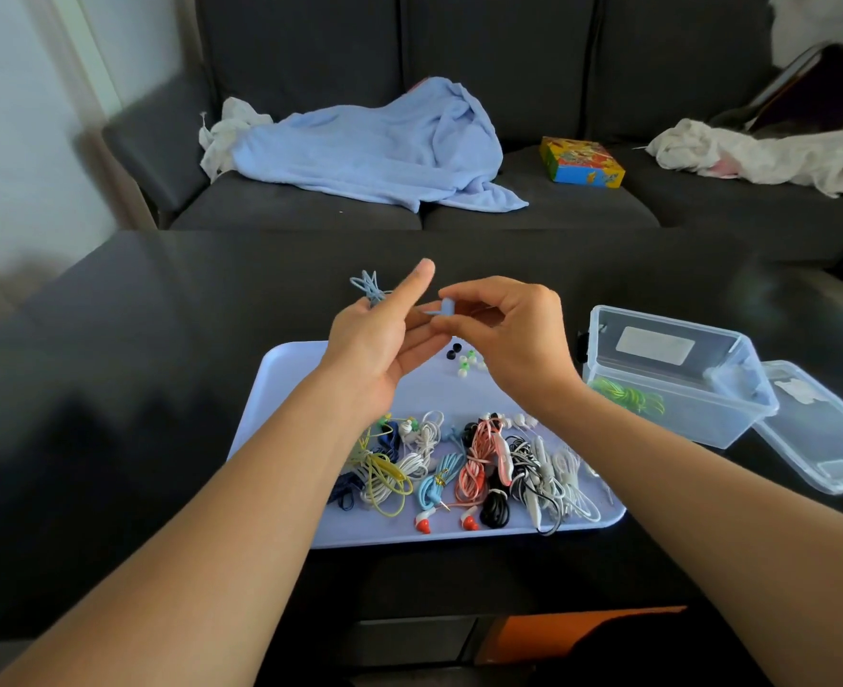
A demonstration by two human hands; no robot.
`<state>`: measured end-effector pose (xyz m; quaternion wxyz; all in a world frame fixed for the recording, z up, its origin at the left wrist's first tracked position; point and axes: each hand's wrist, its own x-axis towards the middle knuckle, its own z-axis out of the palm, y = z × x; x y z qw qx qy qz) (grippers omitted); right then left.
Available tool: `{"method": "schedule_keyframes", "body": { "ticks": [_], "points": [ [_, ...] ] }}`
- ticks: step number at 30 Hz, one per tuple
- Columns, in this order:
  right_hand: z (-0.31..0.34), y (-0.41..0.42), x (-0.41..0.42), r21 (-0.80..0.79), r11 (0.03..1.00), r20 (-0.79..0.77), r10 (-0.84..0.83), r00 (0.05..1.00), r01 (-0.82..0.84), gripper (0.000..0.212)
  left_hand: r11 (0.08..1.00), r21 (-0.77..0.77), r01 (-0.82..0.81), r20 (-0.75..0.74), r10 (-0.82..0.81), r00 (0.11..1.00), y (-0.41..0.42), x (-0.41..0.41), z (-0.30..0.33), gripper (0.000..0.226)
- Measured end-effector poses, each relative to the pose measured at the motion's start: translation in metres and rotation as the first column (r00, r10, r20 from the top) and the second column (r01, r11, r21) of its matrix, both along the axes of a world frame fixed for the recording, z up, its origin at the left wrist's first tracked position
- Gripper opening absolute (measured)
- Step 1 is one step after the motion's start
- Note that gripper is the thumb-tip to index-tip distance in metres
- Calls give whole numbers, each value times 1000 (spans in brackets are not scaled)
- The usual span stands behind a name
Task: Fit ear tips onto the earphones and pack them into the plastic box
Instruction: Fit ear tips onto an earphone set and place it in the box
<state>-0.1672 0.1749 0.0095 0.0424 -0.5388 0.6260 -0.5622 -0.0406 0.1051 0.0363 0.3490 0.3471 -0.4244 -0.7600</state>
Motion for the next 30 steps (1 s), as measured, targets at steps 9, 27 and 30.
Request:
{"method": "schedule_keyframes", "body": {
  "ticks": [9, 27, 30],
  "points": [
    [0, 11, -14, 25, 999, -313, 50, 949, -45, 24, 979, -167, 115, 122, -95, 988, 0, 4, -10, 29],
    [-3, 36, -43, 153, 988, -599, 116, 793, -28, 15, 970, -194, 147, 210, -105, 972, 19, -21, -17, 29],
    [-1, 40, -42, 150, 989, -501, 83, 861, -9, 14, 973, -164, 164, 187, -133, 973, 25, -24, -11, 21]
  ]
}}
